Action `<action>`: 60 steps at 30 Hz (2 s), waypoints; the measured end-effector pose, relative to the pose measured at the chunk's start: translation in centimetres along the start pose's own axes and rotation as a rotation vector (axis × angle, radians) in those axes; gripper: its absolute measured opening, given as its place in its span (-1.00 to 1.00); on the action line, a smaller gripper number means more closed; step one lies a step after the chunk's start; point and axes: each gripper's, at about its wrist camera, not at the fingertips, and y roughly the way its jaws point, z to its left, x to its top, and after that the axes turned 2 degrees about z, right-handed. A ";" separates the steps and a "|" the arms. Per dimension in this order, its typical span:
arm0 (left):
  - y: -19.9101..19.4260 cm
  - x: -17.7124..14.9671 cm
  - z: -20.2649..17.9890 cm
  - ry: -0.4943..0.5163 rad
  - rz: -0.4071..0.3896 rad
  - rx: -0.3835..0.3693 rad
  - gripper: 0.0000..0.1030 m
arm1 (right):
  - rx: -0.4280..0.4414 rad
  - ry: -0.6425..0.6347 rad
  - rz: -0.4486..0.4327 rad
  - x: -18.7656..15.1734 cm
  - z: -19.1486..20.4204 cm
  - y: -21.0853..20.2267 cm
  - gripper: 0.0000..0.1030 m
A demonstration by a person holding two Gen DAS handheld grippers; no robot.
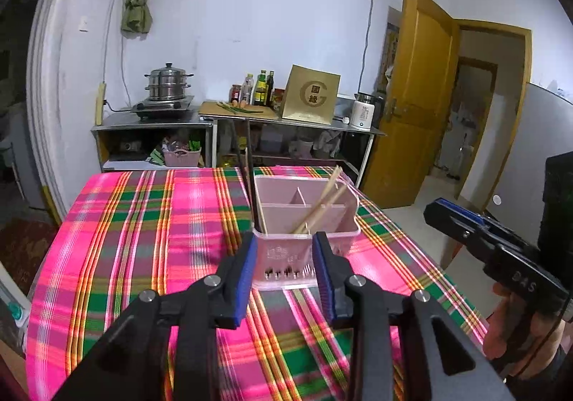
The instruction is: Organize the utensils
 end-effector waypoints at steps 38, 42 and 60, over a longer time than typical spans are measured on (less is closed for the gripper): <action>-5.9 -15.2 -3.7 -0.006 -0.005 0.106 -0.32 | -0.140 -0.037 0.042 -14.5 3.9 -8.3 -0.18; -5.9 -15.3 -3.8 -0.005 -0.002 0.110 -0.32 | -0.139 -0.032 0.042 -14.5 3.7 -8.4 -0.18; -5.9 -15.5 -4.0 0.001 0.003 0.118 -0.32 | -0.143 -0.038 0.042 -14.5 3.7 -8.4 -0.18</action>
